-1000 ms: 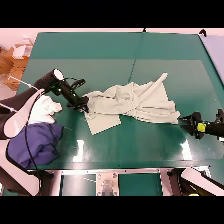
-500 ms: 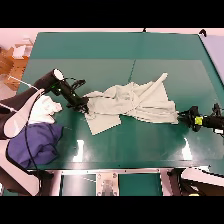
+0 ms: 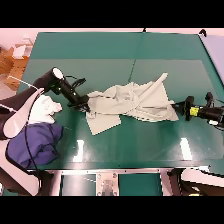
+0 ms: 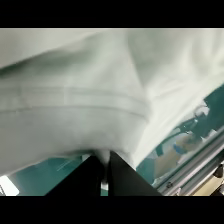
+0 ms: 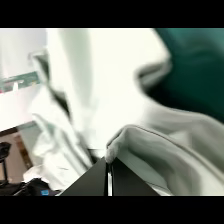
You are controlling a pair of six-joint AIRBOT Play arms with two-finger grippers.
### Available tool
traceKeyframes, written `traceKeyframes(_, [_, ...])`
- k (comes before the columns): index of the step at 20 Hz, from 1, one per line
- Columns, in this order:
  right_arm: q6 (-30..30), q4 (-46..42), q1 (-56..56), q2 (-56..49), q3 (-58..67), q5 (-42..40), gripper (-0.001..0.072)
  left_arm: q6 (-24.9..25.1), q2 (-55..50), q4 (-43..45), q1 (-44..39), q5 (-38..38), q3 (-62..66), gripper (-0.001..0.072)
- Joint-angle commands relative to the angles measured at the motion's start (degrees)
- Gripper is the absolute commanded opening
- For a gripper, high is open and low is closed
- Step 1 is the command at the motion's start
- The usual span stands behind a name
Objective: Fold the shirts.
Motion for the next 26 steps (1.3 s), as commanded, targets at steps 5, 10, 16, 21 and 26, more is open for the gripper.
traceKeyframes(5, [3.0,15.0,0.2,16.9,26.2,4.3,0.0017,-1.5,18.2,-7.9,0.0,-0.3,21.7,0.0025])
traceKeyframes(10, [3.0,19.2,0.2,28.7,53.2,-8.2,0.0017,-3.7,35.6,-7.1,0.0,19.9,39.4,0.0026])
traceKeyframes(16, [4.6,6.8,0.2,35.2,70.7,-17.6,0.0016,-3.5,52.4,7.1,0.0,32.1,39.3,0.0026])
traceKeyframes(21, [13.7,-11.6,0.2,36.6,69.9,-14.1,0.0016,-5.5,54.8,11.4,0.0,26.1,36.8,0.0026])
traceKeyframes(26, [13.2,-11.7,0.3,35.4,51.7,-12.3,0.0016,-5.3,45.4,9.5,0.0,20.3,22.6,0.0026])
